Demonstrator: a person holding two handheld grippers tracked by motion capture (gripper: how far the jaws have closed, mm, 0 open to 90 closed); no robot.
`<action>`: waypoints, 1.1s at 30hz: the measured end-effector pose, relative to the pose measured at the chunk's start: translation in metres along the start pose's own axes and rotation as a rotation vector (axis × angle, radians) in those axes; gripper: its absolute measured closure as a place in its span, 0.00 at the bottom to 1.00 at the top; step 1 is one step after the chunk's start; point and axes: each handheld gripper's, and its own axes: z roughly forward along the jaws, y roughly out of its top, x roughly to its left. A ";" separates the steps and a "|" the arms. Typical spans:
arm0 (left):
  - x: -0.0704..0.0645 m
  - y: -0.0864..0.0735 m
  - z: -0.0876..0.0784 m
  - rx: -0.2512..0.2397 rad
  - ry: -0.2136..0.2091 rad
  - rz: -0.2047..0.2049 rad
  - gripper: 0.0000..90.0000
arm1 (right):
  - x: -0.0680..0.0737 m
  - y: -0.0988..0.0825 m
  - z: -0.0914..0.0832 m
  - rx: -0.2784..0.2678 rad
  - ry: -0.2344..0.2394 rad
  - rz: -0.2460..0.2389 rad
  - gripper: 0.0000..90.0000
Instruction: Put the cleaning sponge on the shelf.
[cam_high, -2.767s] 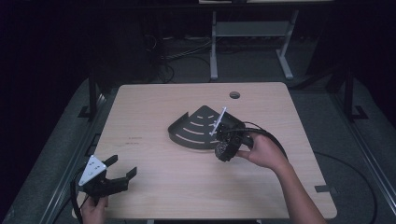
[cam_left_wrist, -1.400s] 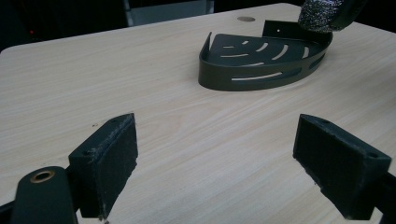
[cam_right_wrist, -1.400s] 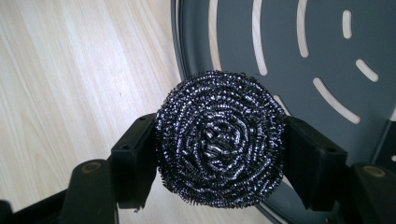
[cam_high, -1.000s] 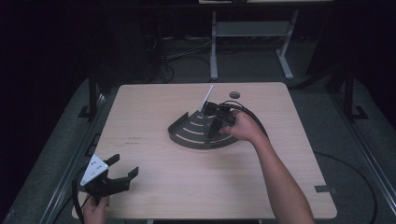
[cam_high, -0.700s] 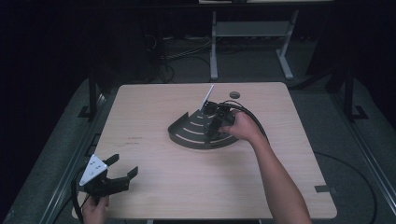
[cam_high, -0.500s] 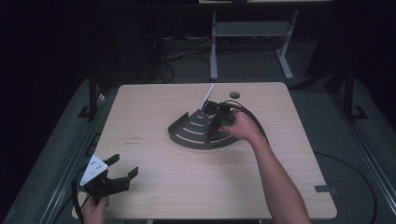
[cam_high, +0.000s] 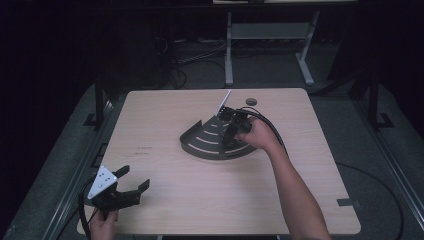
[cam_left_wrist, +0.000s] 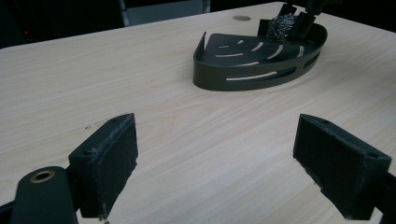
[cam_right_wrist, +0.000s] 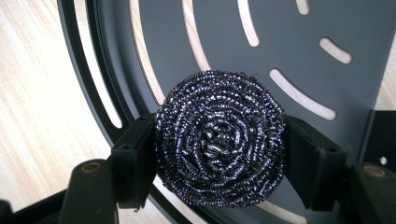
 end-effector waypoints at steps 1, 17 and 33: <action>0.000 0.000 0.000 0.000 0.001 0.000 0.15 | 0.000 0.000 0.001 0.001 0.003 -0.002 0.35; 0.000 0.001 0.003 0.002 0.002 0.004 0.15 | -0.007 0.001 0.014 0.018 0.008 0.021 0.35; 0.002 0.002 0.002 -0.003 0.006 0.003 0.15 | -0.007 0.003 0.025 0.014 -0.002 0.031 0.35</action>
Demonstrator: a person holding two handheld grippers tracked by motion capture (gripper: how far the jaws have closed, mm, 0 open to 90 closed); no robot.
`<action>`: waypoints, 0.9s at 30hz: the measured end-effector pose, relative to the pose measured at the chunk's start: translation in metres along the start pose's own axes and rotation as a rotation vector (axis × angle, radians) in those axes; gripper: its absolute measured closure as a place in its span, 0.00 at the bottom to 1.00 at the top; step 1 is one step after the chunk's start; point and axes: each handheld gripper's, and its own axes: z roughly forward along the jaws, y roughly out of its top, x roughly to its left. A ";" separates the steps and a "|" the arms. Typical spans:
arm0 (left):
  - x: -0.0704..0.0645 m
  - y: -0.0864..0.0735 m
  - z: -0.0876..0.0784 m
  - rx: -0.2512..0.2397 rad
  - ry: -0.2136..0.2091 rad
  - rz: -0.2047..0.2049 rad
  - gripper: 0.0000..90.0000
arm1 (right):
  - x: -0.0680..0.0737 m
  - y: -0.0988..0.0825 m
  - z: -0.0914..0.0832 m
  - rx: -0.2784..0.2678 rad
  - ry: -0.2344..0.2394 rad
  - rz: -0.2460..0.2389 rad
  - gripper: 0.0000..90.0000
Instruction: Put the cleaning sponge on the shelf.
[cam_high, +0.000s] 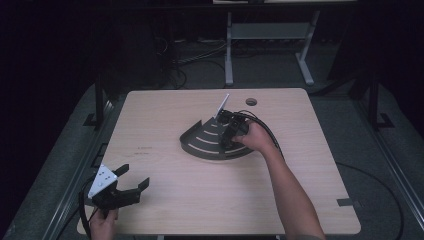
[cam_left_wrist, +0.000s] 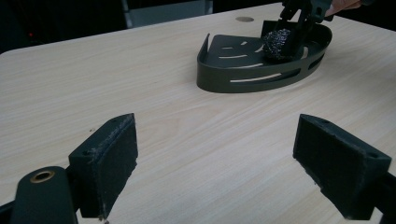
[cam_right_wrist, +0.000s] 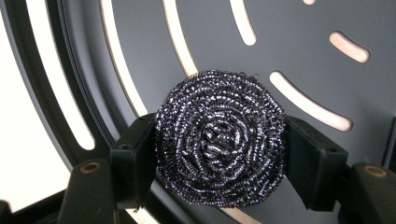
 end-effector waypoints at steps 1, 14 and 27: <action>0.000 0.000 0.000 -0.001 0.000 0.000 0.15 | 0.001 0.000 0.001 -0.002 -0.005 -0.003 0.35; 0.000 0.000 -0.001 -0.002 0.002 0.004 0.15 | 0.001 0.001 0.007 0.009 -0.002 0.006 0.29; -0.001 -0.002 0.001 0.007 -0.011 -0.002 0.15 | 0.005 -0.006 -0.014 -0.022 -0.008 0.005 0.21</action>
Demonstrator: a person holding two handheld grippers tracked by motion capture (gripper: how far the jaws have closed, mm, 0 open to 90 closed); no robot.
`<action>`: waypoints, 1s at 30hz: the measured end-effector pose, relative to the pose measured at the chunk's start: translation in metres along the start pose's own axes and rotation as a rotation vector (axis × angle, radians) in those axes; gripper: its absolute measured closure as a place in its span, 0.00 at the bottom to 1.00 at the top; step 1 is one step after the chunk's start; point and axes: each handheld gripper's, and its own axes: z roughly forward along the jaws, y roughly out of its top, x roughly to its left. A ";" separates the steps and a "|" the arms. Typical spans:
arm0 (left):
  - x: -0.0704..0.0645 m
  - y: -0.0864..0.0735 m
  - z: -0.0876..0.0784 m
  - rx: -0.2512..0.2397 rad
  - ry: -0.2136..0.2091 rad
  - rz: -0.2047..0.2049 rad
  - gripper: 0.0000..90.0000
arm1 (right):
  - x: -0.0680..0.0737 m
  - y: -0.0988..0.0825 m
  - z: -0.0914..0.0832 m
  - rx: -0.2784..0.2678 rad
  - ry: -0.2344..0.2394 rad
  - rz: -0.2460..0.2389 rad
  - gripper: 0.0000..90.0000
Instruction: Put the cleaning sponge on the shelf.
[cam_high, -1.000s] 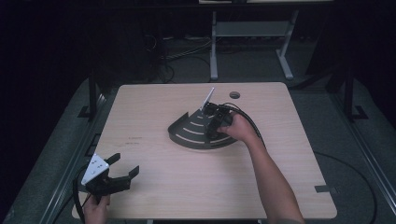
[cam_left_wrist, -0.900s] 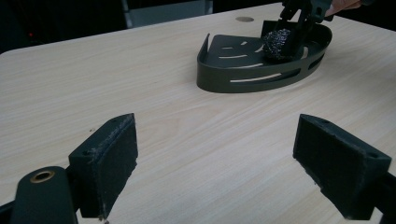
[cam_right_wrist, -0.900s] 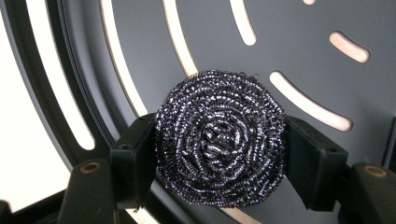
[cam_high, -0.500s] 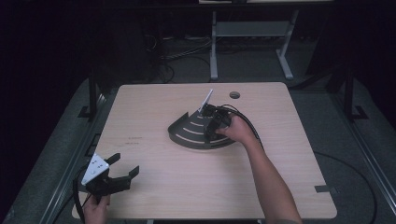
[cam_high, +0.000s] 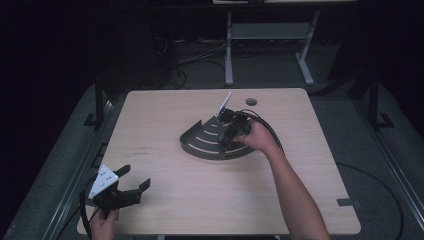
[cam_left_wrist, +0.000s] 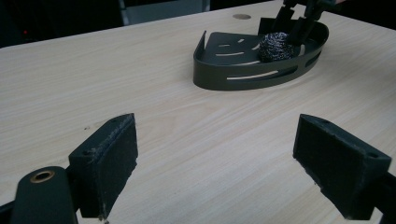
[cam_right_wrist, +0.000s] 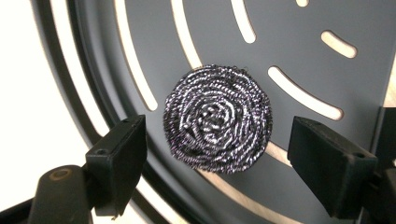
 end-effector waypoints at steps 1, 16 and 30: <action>0.000 0.000 0.000 0.001 0.000 0.002 0.15 | 0.002 -0.001 -0.004 -0.005 -0.004 -0.009 0.21; -0.001 0.001 -0.001 -0.001 0.006 0.006 0.15 | 0.014 -0.017 -0.039 -0.050 -0.004 -0.038 0.20; -0.003 0.001 -0.001 0.002 0.007 0.016 0.15 | 0.026 -0.041 -0.044 -0.078 0.003 -0.045 0.20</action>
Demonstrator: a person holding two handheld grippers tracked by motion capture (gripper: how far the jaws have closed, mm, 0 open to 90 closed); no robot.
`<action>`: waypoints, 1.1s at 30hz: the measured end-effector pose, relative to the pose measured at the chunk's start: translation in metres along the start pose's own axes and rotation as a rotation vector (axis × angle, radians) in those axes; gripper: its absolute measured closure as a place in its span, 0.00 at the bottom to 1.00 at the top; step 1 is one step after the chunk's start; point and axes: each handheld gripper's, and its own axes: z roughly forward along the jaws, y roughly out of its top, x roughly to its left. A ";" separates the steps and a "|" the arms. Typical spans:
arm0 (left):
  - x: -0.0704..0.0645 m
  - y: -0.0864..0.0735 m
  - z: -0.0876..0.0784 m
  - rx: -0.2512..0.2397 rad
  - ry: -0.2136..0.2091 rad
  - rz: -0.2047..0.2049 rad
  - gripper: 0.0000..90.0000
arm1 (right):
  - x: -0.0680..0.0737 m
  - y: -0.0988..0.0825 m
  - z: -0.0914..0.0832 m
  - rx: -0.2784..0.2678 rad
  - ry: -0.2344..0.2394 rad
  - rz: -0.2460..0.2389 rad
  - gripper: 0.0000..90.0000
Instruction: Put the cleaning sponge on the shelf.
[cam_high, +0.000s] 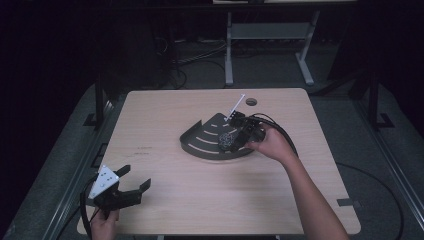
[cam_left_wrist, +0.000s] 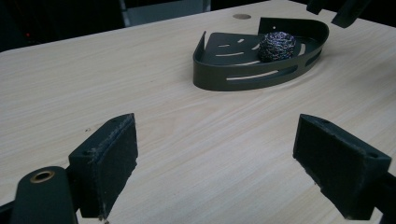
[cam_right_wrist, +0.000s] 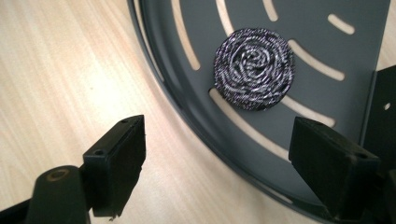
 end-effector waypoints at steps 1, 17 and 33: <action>0.000 0.000 0.000 0.000 0.001 0.002 0.15 | 0.001 -0.003 -0.001 -0.003 -0.001 -0.004 0.20; -0.002 0.000 -0.001 -0.004 0.009 0.007 0.15 | 0.011 -0.025 -0.015 -0.037 -0.004 -0.002 0.20; -0.001 0.000 -0.001 -0.001 0.005 0.005 0.15 | 0.019 -0.051 -0.009 -0.025 -0.005 0.000 0.20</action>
